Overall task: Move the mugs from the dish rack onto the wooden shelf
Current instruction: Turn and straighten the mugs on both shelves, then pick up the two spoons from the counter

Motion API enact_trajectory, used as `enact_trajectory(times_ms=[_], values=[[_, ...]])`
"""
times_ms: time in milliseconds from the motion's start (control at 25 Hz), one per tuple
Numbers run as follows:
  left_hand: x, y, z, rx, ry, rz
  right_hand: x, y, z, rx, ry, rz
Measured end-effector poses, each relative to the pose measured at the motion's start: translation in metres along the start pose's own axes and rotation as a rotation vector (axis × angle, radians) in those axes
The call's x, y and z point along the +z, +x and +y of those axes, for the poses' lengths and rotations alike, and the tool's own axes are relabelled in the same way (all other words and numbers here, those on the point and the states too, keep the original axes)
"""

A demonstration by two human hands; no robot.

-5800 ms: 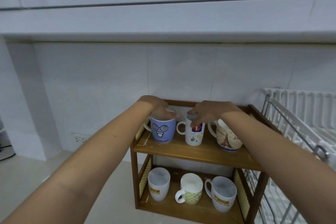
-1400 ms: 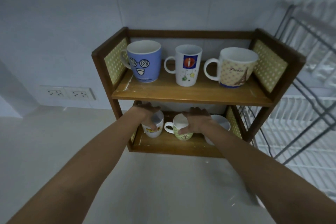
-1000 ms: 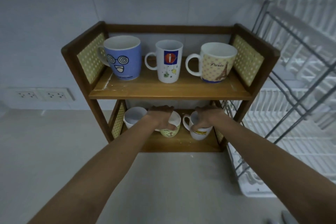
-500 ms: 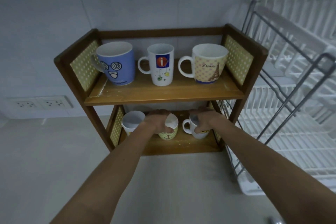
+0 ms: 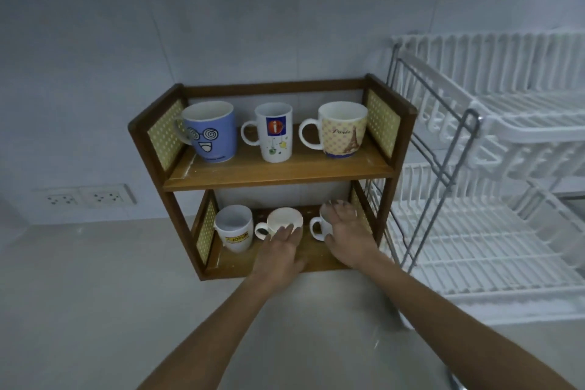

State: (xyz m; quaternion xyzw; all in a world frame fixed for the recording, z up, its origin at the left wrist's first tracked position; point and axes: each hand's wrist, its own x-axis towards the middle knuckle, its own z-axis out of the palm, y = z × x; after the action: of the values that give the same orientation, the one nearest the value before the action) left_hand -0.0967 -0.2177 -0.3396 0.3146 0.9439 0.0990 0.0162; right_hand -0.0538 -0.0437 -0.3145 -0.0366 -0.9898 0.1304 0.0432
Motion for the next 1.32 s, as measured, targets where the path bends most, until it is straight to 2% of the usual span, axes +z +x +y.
enact_trajectory(times_ms=[120, 200, 400, 480, 600, 680, 760, 960, 1000, 1320], values=[[0.020, -0.047, 0.030, 0.004, -0.165, 0.151, 0.017, -0.080, -0.012, -0.066, 0.169, 0.105], [0.034, -0.075, 0.055, 0.017, -0.257, 0.173, 0.028, -0.139, -0.007, -0.033, 0.194, 0.138], [0.067, -0.130, 0.126, 0.181, -0.404, 0.102, 0.038, -0.254, 0.039, 0.200, 0.170, 0.263], [0.080, -0.143, 0.156, 0.274, -0.436, 0.025, 0.036, -0.282, 0.064, 0.368, 0.120, 0.301], [0.096, -0.159, 0.206, 0.404, -0.355, -0.145, 0.033, -0.314, 0.100, 0.693, 0.073, 0.234], [0.103, -0.164, 0.235, 0.487, -0.215, -0.197, 0.031, -0.326, 0.118, 0.771, 0.083, 0.128], [0.110, -0.162, 0.258, 0.507, -0.138, -0.192, 0.028, -0.329, 0.133, 0.756, 0.117, 0.051], [0.108, -0.152, 0.279, 0.472, -0.026, -0.011, 0.020, -0.318, 0.162, 0.605, 0.171, -0.010], [0.110, -0.148, 0.278, 0.441, -0.042, -0.017, 0.020, -0.316, 0.166, 0.572, 0.185, -0.019], [0.113, -0.130, 0.291, -0.191, -0.192, -0.102, 0.018, -0.298, 0.204, 0.374, 0.234, -0.073]])
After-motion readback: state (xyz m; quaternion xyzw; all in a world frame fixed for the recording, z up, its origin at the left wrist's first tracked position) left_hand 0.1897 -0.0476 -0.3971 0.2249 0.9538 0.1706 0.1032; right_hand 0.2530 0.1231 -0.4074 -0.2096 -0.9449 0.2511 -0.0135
